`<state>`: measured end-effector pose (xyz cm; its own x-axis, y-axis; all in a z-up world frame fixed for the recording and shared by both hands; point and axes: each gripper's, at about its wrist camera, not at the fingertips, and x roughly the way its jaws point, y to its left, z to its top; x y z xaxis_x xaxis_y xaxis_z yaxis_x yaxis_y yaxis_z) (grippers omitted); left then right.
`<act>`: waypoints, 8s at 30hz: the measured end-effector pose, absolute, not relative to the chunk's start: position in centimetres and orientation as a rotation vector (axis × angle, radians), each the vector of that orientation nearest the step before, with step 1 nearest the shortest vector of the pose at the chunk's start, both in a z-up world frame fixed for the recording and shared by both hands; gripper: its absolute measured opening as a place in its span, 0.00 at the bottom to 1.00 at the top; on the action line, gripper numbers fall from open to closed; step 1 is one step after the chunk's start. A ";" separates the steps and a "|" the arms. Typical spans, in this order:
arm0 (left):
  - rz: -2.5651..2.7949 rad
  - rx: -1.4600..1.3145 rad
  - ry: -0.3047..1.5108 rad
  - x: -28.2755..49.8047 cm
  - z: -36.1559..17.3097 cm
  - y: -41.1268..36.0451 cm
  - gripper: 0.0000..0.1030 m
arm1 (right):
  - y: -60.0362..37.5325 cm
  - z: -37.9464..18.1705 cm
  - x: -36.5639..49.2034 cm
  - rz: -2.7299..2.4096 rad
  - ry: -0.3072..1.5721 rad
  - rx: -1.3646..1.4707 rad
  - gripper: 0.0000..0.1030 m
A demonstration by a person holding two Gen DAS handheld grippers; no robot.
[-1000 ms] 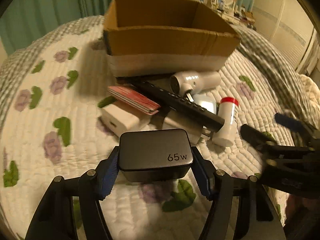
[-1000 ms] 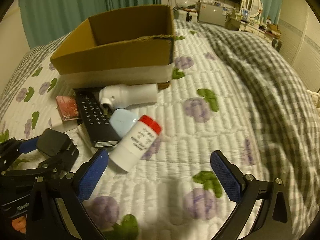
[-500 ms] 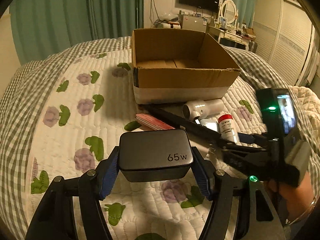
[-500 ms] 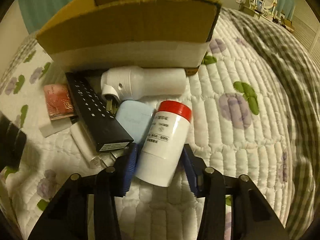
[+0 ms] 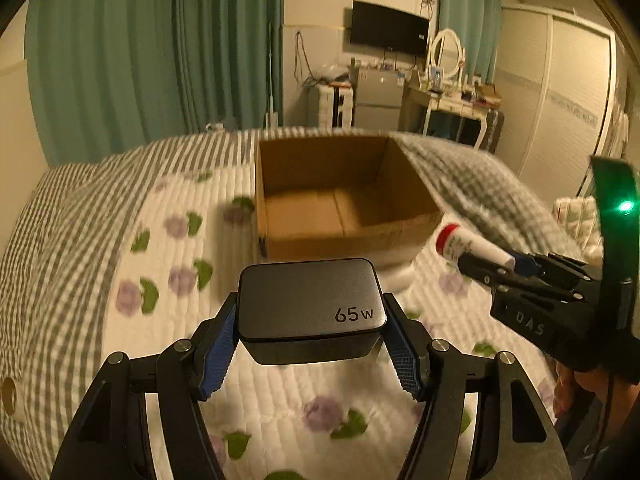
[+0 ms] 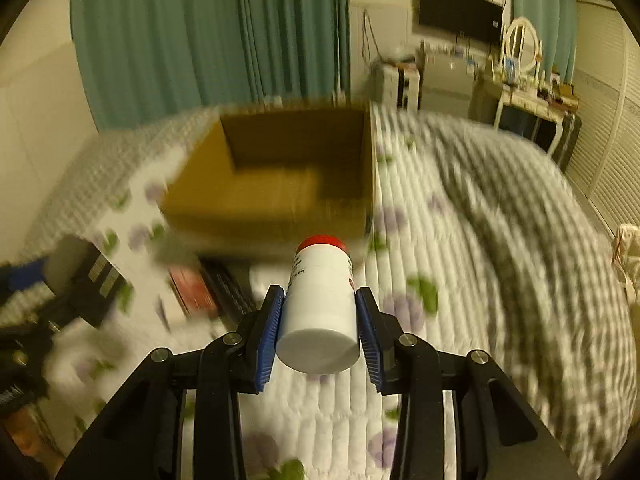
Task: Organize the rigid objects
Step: 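Carry both items into the box and open both grippers to drop them, then grasp the black remote with the right gripper while the left grasps the white USB charger, then lower both held items into the box and open both grippers, then grasp the small white charger with the left gripper while the right grasps the blue earbud case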
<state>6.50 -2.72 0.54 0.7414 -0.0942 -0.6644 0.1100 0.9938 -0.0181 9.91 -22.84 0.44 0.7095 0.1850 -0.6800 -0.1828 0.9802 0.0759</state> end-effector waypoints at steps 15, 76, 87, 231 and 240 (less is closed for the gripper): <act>-0.108 0.065 0.694 20.9 1.5 -4.7 0.66 | -21.1 4.6 23.7 0.273 0.653 -0.017 0.35; -0.025 0.137 0.866 7.5 -9.6 1.7 0.90 | -14.2 -9.4 13.8 0.432 1.011 -0.194 0.53; -0.038 0.141 0.918 8.9 -10.6 1.5 0.90 | -12.7 -10.9 15.2 0.456 1.001 -0.178 0.27; 0.092 0.053 1.071 13.3 -13.1 -8.1 0.90 | -27.2 -9.3 17.3 0.366 0.967 -0.190 0.96; 0.028 0.069 1.106 14.4 -15.4 -10.4 0.89 | -26.8 -10.1 17.8 0.367 0.975 -0.205 0.96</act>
<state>14.36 -10.40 -15.36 0.4486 0.0565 -0.8920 0.0119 0.9975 0.0692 17.83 -26.80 -10.06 0.5064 0.2106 -0.8362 -0.3923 0.9198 -0.0060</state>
